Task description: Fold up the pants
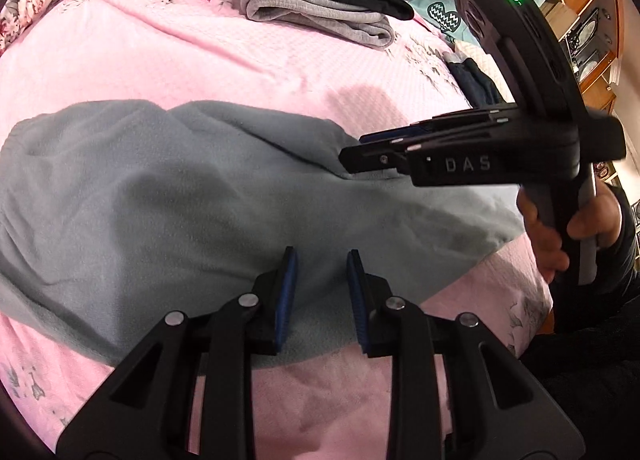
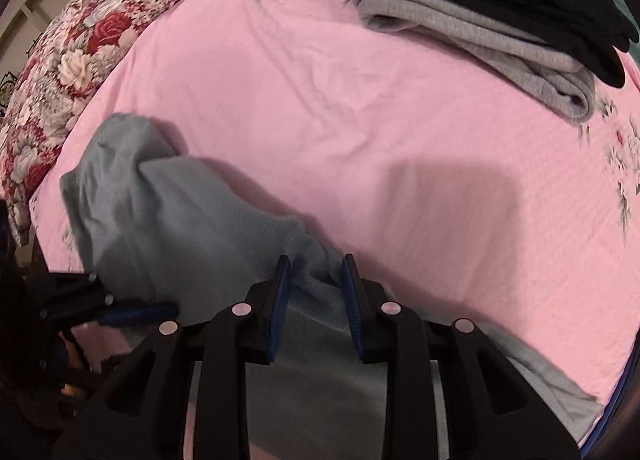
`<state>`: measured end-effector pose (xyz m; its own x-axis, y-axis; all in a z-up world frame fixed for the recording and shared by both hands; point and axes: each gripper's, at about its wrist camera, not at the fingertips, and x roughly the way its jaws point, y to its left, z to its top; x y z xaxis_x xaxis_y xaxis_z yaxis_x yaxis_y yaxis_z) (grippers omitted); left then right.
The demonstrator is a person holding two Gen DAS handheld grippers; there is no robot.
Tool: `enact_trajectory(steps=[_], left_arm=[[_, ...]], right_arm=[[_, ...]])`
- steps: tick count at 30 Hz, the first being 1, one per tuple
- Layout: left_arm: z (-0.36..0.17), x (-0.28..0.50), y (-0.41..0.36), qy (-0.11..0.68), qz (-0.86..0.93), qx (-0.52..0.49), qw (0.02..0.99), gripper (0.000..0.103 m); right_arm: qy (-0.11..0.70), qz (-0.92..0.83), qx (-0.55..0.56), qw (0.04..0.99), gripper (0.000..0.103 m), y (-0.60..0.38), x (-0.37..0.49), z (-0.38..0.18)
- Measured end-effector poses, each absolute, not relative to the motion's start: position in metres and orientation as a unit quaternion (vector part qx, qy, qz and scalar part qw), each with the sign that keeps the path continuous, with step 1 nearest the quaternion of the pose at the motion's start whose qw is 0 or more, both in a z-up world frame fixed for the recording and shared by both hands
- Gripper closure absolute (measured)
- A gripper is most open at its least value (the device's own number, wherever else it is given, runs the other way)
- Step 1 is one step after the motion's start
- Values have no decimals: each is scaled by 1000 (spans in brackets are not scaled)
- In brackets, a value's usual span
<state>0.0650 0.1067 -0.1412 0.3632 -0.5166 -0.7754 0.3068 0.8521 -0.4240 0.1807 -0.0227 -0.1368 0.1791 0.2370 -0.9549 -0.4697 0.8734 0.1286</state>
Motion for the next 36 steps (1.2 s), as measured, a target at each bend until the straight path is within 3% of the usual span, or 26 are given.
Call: enact_trajectory(steps=[4, 9, 21, 23, 25, 26, 33, 36], left_arm=[[-141, 66, 106, 504, -251, -103, 820, 77], [-141, 65, 106, 502, -253, -102, 821, 77], [-140, 64, 110, 503, -254, -109, 819, 77], [-140, 64, 110, 504, -253, -107, 819, 77], [-139, 63, 110, 505, -252, -108, 819, 77], [-140, 63, 110, 505, -252, -110, 818, 77], [-139, 64, 108, 506, -247, -108, 819, 77], [-138, 64, 108, 506, -248, -112, 818, 77]], right_arm=[[591, 226, -95, 768, 74, -21, 180, -136], [578, 251, -107, 769, 65, -14, 174, -131], [608, 344, -20, 715, 65, -10, 202, -129], [602, 339, -28, 722, 69, -10, 197, -131], [588, 314, -54, 743, 93, -6, 195, -132], [584, 303, -53, 751, 96, -8, 198, -131], [517, 242, -81, 817, 103, -16, 221, -100], [572, 243, -55, 781, 103, -15, 234, -132]])
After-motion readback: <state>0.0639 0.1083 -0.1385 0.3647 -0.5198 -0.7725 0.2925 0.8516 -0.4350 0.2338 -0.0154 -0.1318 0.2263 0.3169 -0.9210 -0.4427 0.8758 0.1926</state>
